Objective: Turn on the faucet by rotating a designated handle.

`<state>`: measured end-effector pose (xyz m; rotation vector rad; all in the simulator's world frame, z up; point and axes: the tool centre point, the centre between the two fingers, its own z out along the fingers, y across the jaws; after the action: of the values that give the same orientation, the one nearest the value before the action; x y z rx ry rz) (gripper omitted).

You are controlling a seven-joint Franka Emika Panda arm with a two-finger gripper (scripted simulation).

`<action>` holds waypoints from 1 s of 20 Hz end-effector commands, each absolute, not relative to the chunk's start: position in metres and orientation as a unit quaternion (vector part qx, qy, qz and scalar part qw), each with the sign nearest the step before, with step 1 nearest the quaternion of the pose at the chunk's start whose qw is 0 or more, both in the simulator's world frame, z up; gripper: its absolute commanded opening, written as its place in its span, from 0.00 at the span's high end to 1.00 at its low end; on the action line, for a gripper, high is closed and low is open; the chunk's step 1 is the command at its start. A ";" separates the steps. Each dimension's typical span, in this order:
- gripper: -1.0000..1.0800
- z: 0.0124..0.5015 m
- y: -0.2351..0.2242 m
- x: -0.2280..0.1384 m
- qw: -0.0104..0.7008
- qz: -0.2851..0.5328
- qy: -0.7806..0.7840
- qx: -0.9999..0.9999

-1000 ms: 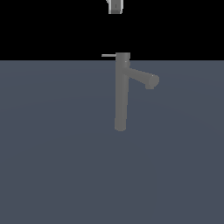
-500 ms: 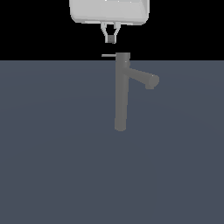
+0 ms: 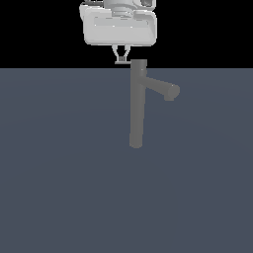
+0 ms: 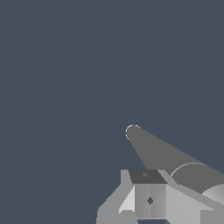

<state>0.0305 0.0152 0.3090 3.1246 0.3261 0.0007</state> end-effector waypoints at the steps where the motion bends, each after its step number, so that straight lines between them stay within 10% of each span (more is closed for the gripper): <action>1: 1.00 0.305 0.017 0.039 0.000 0.000 0.107 0.994; 20: 1.00 0.300 0.020 0.024 0.000 0.000 0.111 0.994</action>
<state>0.0286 0.0202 0.2999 3.1226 0.3477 -0.0009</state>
